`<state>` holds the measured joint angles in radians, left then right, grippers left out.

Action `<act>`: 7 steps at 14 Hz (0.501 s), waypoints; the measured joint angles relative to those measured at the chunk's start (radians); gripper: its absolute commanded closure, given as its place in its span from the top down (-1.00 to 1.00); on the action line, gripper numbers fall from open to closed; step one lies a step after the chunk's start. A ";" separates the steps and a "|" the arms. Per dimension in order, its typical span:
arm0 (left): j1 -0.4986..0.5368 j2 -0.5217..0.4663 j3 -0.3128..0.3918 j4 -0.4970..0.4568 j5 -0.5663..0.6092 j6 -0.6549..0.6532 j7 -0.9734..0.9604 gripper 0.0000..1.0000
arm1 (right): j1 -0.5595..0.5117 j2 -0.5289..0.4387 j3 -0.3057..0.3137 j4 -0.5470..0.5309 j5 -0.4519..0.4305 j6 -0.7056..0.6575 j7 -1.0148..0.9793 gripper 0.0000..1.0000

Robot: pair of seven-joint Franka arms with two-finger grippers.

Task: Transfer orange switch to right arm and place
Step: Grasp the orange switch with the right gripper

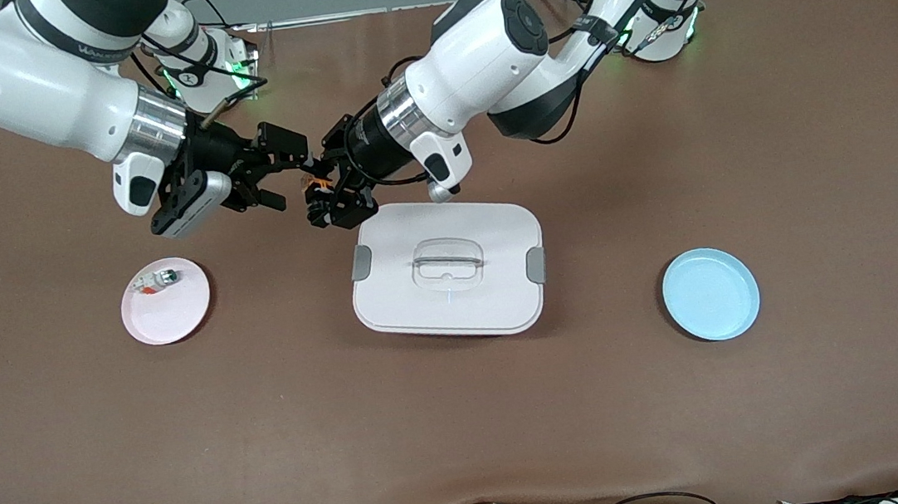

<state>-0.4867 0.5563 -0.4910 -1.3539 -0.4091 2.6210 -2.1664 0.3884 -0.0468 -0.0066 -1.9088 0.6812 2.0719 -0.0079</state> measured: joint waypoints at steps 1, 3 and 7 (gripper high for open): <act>-0.001 0.000 0.000 0.000 0.000 0.000 0.000 -1.00 | 0.000 0.002 0.000 0.000 0.000 0.005 -0.001 1.00; -0.002 0.000 0.000 0.000 0.000 0.000 0.000 -1.00 | 0.000 0.003 0.000 -0.001 0.000 0.012 -0.001 1.00; -0.004 0.000 0.000 0.000 0.000 0.000 0.000 -1.00 | 0.001 0.005 0.000 -0.003 0.000 0.015 -0.003 1.00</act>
<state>-0.4905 0.5562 -0.4911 -1.3538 -0.4091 2.6210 -2.1663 0.3891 -0.0413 -0.0066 -1.9115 0.6811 2.0867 -0.0104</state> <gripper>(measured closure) 0.278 0.000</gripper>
